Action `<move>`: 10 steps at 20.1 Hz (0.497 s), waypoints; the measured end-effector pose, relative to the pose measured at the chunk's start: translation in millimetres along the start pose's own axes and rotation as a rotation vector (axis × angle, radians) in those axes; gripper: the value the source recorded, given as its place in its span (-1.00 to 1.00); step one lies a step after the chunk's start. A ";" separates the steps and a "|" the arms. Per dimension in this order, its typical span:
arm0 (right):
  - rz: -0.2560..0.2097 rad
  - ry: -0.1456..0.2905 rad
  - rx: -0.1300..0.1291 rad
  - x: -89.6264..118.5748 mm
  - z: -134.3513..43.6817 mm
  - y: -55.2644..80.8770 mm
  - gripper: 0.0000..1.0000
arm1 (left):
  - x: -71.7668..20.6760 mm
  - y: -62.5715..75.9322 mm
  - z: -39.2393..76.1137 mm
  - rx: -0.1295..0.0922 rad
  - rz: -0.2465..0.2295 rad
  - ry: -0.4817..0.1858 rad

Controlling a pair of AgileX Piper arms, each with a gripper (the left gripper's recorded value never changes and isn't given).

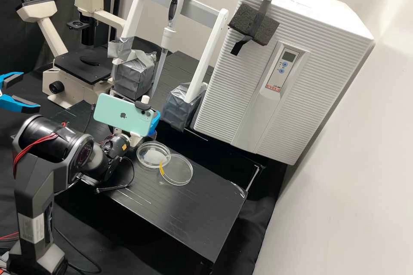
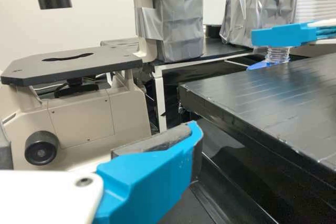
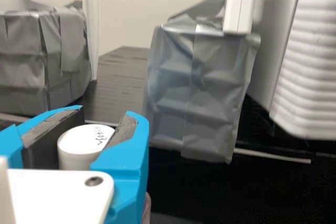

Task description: Close the bottle

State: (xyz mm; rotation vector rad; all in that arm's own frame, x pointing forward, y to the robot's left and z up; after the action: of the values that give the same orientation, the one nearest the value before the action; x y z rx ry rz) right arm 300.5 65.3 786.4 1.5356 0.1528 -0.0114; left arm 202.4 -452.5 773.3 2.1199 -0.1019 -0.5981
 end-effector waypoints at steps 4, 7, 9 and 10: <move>-0.005 -0.005 0.000 -0.1 0.3 -0.3 -1.00 | -0.2 0.6 0.2 0.002 0.003 0.000; -0.005 -0.005 0.000 -0.1 0.3 -0.3 -1.00 | -0.7 2.2 0.8 0.006 0.010 -0.002; -0.005 -0.005 0.000 -0.1 0.3 -0.3 1.00 | -0.7 2.2 0.8 0.006 0.010 -0.002; -0.006 -0.003 0.000 -0.1 -0.1 -0.7 1.00 | -0.7 2.2 0.8 0.006 0.010 -0.002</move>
State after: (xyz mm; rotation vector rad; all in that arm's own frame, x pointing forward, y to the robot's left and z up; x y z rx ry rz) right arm 300.3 65.4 785.7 1.5350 0.1552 -0.0189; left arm 201.7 -454.1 774.9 2.1240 -0.1155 -0.5943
